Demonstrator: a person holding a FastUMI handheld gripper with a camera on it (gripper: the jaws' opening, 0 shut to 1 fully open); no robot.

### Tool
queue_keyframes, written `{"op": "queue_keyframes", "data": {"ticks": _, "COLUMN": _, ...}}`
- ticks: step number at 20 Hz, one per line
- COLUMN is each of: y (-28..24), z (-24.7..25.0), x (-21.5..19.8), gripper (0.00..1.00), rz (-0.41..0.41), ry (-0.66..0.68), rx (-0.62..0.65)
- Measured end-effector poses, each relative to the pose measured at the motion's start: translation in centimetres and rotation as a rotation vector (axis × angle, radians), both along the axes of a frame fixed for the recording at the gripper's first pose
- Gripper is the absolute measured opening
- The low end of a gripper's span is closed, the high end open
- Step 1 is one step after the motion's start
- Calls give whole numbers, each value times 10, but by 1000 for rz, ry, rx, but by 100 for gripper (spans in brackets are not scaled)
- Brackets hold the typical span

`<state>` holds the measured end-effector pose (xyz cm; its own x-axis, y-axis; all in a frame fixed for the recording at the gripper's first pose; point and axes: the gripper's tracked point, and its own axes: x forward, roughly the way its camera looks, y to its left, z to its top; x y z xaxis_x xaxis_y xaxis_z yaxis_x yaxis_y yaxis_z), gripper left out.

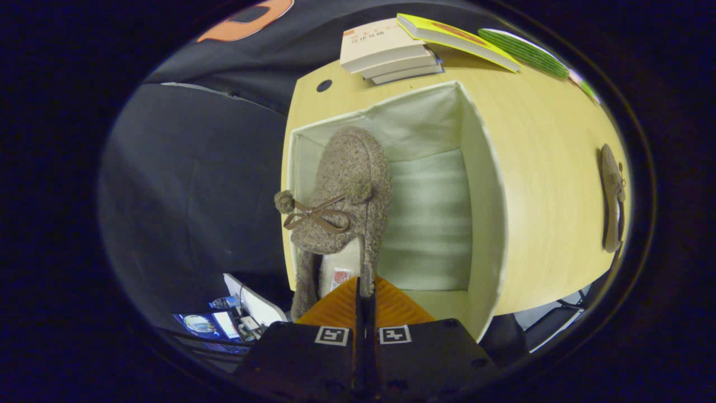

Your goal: Open the storage box then place both shoes into the box .Put the left shoe in first, then the right shoe, with the right side of both shoes facing outward in a uniform manner.

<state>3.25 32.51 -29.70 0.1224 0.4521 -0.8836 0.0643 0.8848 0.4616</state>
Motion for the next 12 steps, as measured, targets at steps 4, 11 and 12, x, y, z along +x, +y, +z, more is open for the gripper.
{"op": "queue_keyframes", "data": {"ticks": 4, "y": 12, "z": -15, "x": 2, "gripper": 7, "rz": -28, "ry": 44, "rx": 4}}
{"op": "queue_keyframes", "data": {"ticks": 11, "y": 24, "z": -9, "x": 6, "gripper": 31, "rz": -36, "ry": 21, "rx": 68}}
{"op": "queue_keyframes", "data": {"ticks": 12, "y": 27, "z": -4, "x": 6, "gripper": 44, "rz": -40, "ry": 24, "rx": 91}}
